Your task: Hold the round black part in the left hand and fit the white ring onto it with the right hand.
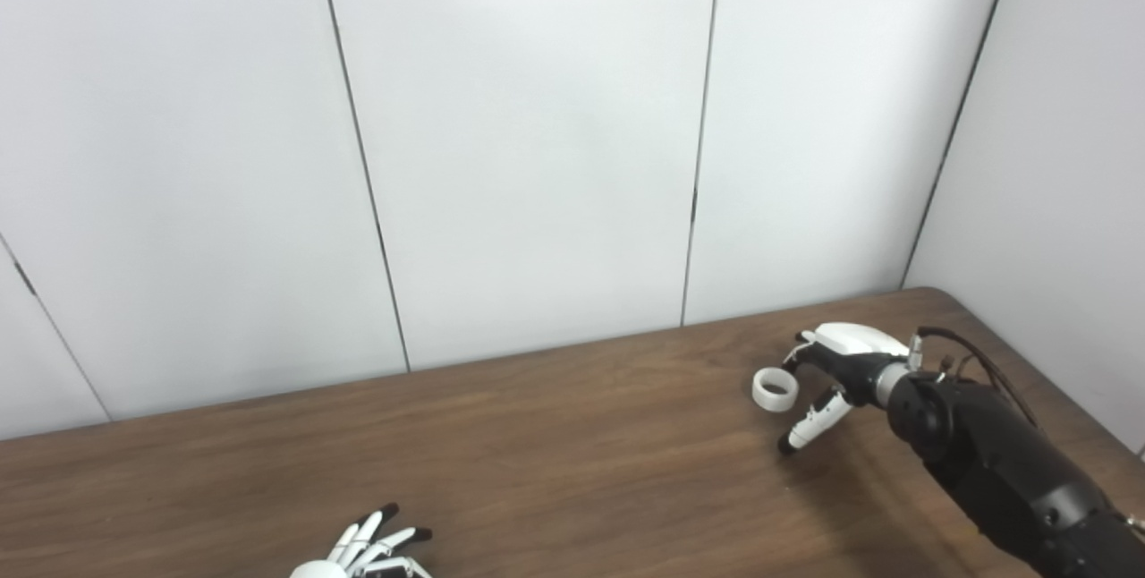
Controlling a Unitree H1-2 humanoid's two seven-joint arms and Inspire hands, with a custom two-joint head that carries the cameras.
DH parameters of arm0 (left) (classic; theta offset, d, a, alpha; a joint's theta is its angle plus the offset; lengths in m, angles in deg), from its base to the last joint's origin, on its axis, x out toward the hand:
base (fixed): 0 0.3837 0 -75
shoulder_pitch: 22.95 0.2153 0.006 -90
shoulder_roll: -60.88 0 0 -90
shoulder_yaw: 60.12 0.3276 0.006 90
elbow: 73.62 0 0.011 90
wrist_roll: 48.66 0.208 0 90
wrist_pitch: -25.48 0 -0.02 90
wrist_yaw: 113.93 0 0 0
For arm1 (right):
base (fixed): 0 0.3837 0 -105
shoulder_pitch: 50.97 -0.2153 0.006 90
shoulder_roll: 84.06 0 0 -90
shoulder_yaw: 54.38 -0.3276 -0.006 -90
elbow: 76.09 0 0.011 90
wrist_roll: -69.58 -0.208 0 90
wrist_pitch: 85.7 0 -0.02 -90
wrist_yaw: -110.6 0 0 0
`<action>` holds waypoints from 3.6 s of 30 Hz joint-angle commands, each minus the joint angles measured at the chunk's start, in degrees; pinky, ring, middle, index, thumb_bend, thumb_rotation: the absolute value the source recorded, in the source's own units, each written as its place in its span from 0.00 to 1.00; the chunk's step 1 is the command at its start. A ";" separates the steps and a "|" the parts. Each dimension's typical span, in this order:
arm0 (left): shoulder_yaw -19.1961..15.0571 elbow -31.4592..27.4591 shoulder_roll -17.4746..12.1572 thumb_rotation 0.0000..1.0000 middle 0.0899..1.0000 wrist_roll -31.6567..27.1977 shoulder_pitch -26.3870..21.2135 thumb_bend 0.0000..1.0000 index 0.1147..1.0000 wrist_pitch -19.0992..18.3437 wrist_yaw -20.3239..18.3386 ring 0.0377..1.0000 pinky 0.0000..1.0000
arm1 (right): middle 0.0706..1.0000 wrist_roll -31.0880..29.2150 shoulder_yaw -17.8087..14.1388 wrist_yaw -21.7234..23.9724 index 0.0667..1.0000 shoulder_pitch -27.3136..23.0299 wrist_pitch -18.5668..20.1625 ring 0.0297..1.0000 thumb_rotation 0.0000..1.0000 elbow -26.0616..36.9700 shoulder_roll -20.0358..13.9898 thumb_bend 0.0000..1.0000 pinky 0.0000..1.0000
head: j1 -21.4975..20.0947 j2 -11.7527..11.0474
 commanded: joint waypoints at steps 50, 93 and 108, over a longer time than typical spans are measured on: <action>-1.19 -6.71 -0.46 0.04 0.85 0.92 8.01 0.52 0.41 -1.18 -3.38 1.00 1.00 | 1.00 -0.04 2.54 -4.48 0.77 -6.46 -4.43 1.00 0.30 -6.10 1.18 0.93 1.00 | 0.98 1.17; -2.71 -7.19 -0.79 0.04 0.86 1.01 8.84 0.52 0.41 -0.31 -3.07 1.00 1.00 | 1.00 0.27 2.43 -3.38 0.74 -6.98 -2.52 1.00 0.25 -9.21 -1.19 0.89 1.00 | 0.31 1.82; -2.83 -7.48 -0.65 0.04 0.86 1.29 8.90 0.52 0.41 -0.31 -3.18 1.00 1.00 | 1.00 -0.10 2.00 -5.12 0.71 -6.61 -3.52 1.00 0.20 -8.94 -1.43 0.87 1.00 | 0.49 1.82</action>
